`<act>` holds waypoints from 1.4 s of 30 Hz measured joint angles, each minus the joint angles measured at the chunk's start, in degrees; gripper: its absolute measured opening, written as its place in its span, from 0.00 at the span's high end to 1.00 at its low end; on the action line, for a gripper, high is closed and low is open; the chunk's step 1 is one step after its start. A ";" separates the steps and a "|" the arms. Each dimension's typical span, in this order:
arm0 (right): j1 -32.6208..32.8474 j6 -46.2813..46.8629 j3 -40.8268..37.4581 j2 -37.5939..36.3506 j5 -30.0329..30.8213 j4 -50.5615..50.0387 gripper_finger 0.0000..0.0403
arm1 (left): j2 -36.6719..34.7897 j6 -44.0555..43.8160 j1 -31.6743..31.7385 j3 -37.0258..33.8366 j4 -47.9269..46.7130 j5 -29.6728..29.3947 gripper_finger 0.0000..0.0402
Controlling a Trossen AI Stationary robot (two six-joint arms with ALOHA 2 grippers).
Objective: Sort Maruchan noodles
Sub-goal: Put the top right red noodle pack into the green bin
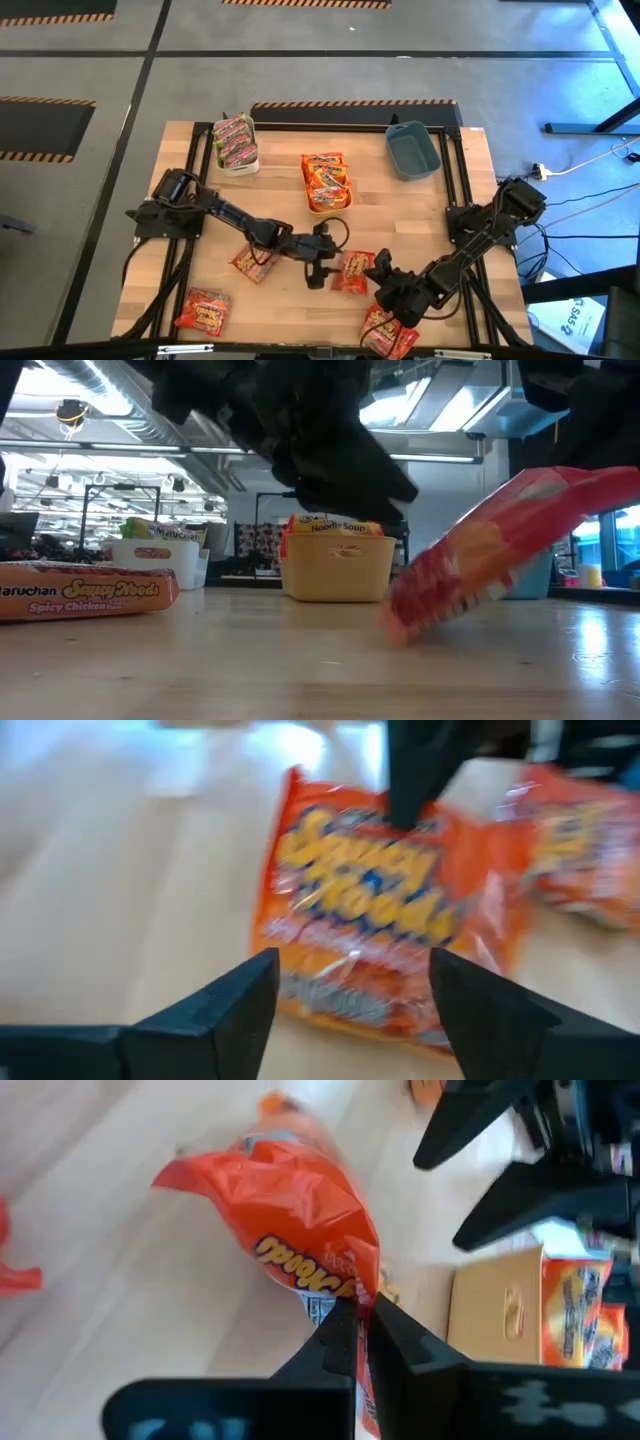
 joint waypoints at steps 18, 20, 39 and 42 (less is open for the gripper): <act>-1.09 -5.85 0.02 0.02 -1.39 8.19 1.00 | 0.77 7.66 5.67 2.39 0.50 14.11 0.31; -2.32 -3.85 0.02 0.02 -1.61 8.21 1.00 | 0.95 6.93 4.59 2.35 -0.26 14.38 0.32; -13.38 16.93 0.07 -0.09 -17.30 2.91 0.75 | 3.43 6.03 1.28 2.39 -5.04 3.95 0.50; -13.20 18.56 0.07 -0.17 -17.93 -2.20 0.63 | 3.43 6.91 2.00 2.39 -5.11 3.96 0.59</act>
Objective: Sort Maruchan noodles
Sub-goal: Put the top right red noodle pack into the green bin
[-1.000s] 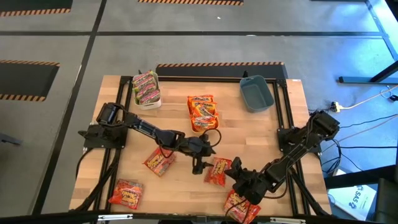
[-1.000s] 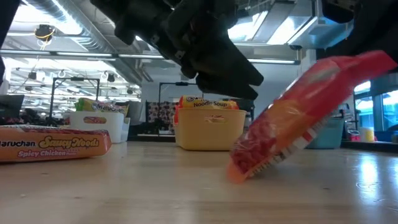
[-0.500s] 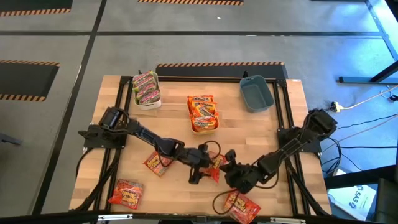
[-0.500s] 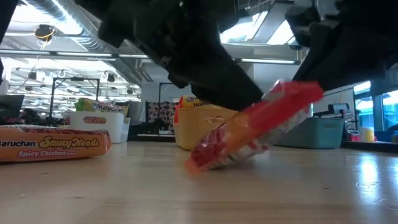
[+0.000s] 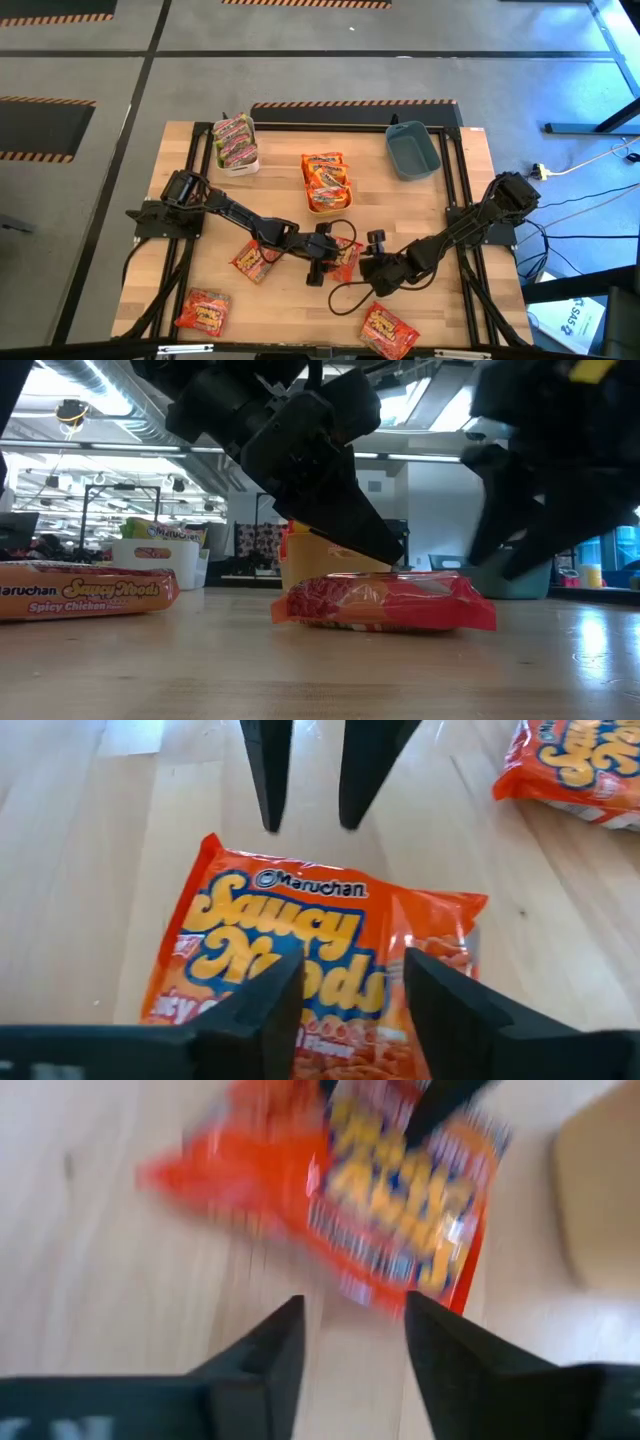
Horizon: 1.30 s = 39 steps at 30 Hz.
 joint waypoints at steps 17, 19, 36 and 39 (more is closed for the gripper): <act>0.72 11.34 -7.24 -0.40 4.67 1.70 0.51 | 2.43 1.58 -0.70 -0.04 1.52 -2.11 0.68; 0.66 12.53 -8.87 -0.40 4.95 4.31 0.52 | 0.65 -0.17 -1.49 -0.07 -1.06 -2.19 0.68; -0.52 21.02 -16.25 -0.29 -6.66 34.48 0.51 | -4.37 -14.42 -9.38 -2.56 -28.21 -15.52 0.68; -1.32 25.27 -16.26 0.05 -6.89 34.28 0.42 | -2.77 -13.23 -8.97 -2.64 -24.23 -15.48 0.68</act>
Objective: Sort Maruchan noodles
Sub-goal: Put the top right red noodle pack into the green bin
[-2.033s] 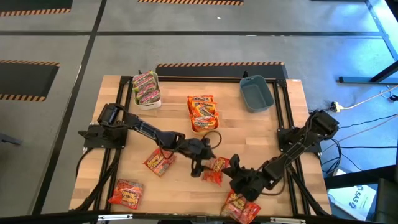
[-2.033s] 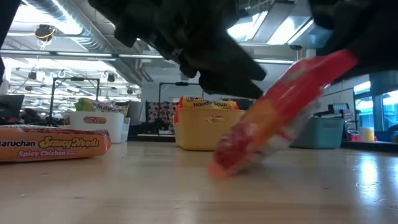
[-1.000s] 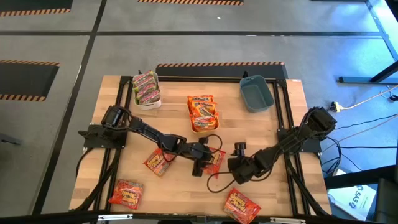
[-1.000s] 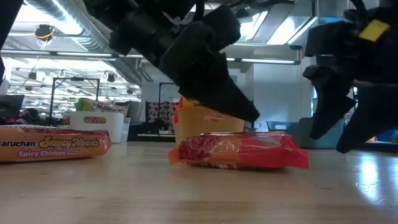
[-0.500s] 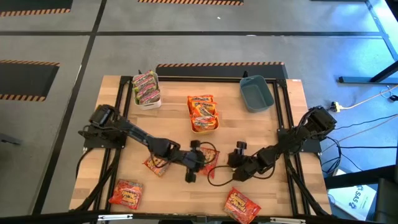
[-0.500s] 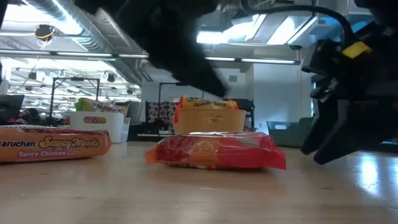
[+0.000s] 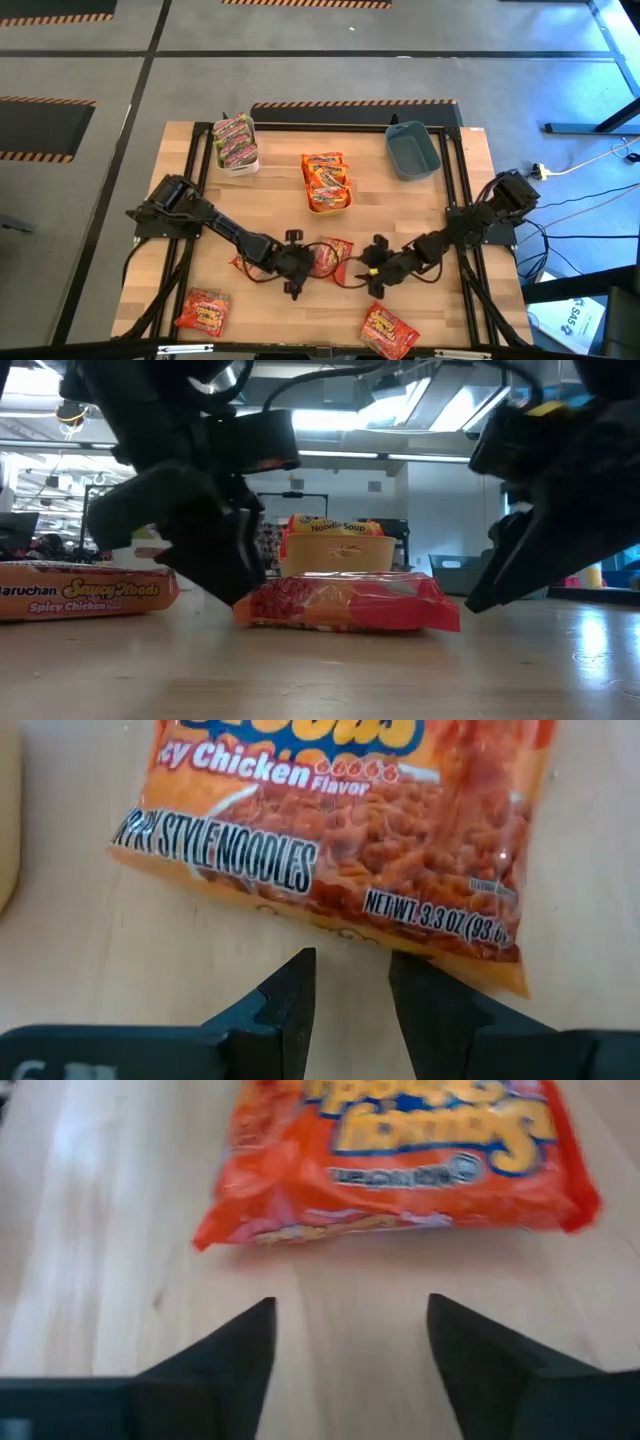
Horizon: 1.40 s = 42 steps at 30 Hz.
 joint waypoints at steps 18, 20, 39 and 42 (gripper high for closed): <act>-6.14 3.55 0.09 -0.46 -12.78 -0.91 0.08 | 1.89 3.25 2.19 -0.20 12.29 6.58 0.68; -7.27 1.83 0.13 -1.87 -18.55 -3.03 0.08 | 1.89 3.25 2.19 -0.16 12.63 6.55 0.68; -9.11 22.53 -14.28 -5.93 -15.01 18.56 0.08 | 1.78 3.29 2.90 -0.07 17.80 6.11 0.68; -9.09 22.52 -14.25 -5.91 -14.28 18.68 0.08 | 1.80 3.25 3.64 -0.07 18.18 6.10 0.68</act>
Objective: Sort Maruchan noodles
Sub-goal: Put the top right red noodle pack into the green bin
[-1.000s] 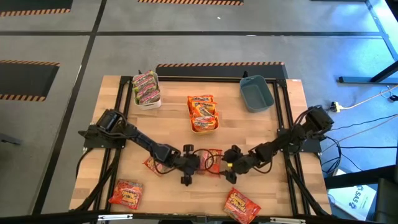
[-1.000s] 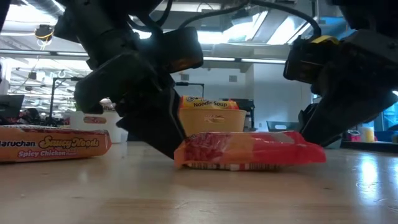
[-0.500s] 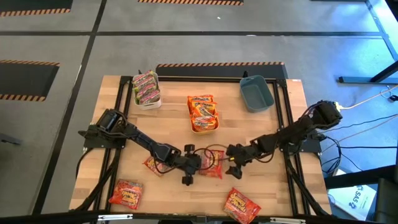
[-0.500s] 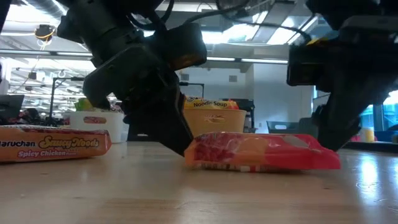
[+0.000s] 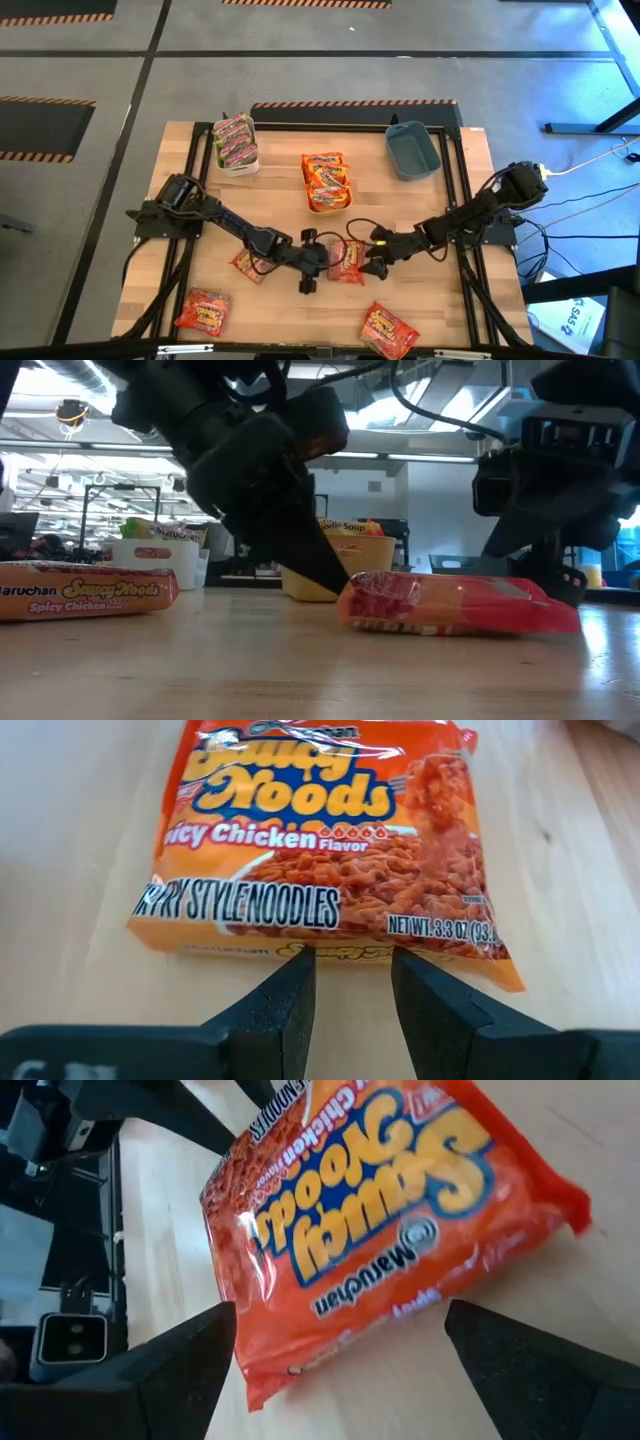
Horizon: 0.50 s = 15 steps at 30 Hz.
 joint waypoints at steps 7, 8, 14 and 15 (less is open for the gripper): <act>-0.14 0.45 2.20 0.13 4.93 -3.74 0.08 | 3.11 0.00 1.30 0.09 5.84 3.04 0.68; -0.13 1.01 2.27 0.13 5.34 -3.91 0.08 | 3.71 -0.02 1.51 0.09 6.64 3.04 0.68; -0.13 0.73 2.20 0.13 5.59 -1.39 0.08 | 4.53 -0.46 3.03 0.09 7.41 3.46 0.68; -0.13 0.06 2.15 0.14 5.83 -0.59 0.08 | 4.53 -0.49 3.13 0.09 7.42 3.50 0.68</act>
